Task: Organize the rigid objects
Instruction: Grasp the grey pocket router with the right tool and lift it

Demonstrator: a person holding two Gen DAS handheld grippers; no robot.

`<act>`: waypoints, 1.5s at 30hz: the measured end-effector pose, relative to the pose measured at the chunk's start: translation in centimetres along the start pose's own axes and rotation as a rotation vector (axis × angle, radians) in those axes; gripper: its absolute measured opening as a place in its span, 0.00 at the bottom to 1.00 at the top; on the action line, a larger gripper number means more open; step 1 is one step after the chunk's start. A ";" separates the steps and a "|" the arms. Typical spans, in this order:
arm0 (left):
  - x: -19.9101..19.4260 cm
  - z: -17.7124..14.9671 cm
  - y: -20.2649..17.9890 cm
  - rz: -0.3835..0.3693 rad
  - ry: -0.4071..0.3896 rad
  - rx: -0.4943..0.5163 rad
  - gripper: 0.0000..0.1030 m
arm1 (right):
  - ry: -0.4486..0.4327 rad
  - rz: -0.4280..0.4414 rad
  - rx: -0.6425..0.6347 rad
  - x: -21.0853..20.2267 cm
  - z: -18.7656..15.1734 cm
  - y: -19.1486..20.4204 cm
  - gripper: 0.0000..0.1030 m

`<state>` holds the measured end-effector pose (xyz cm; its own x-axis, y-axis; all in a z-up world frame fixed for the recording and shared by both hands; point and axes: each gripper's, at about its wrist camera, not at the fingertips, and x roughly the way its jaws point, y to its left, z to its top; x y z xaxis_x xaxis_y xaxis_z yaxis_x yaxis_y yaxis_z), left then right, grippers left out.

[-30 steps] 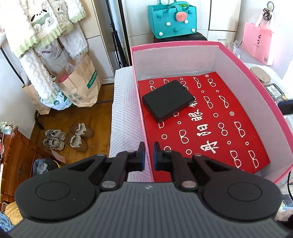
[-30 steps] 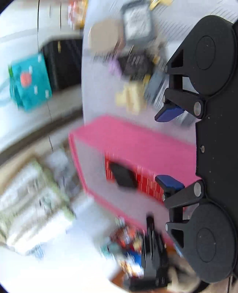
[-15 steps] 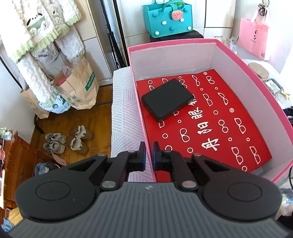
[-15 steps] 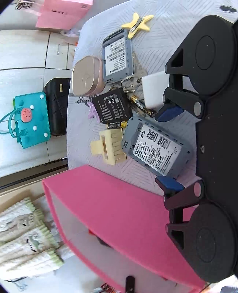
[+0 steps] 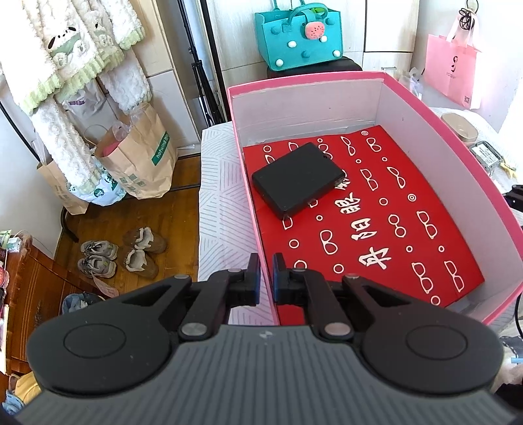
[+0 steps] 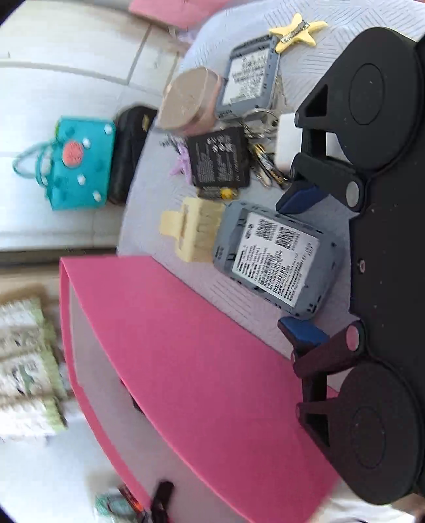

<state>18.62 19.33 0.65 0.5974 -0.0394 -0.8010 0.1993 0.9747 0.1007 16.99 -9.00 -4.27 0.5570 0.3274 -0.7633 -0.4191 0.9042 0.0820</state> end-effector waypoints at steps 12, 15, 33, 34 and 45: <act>-0.1 0.0 -0.4 0.010 0.003 0.026 0.07 | -0.003 -0.070 -0.033 1.1 0.6 0.6 0.72; -0.2 -0.1 -0.4 0.012 0.002 0.029 0.07 | -0.006 -0.065 -0.026 1.0 0.7 0.5 0.65; -0.7 -0.4 -0.5 0.015 -0.001 0.031 0.07 | -0.047 -0.076 0.006 -1.9 0.9 -0.3 0.64; -0.7 -0.3 -0.5 0.015 -0.001 0.030 0.07 | -0.050 -0.080 0.005 -2.0 0.9 -0.3 0.64; -0.8 -0.5 -0.3 -0.008 0.002 0.009 0.07 | -0.168 -0.123 -0.014 -6.3 3.2 -0.4 0.64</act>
<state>17.75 19.13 0.95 0.5940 -0.0471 -0.8031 0.2110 0.9724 0.0991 15.90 -10.58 2.55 0.7156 0.2565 -0.6497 -0.3495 0.9368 -0.0151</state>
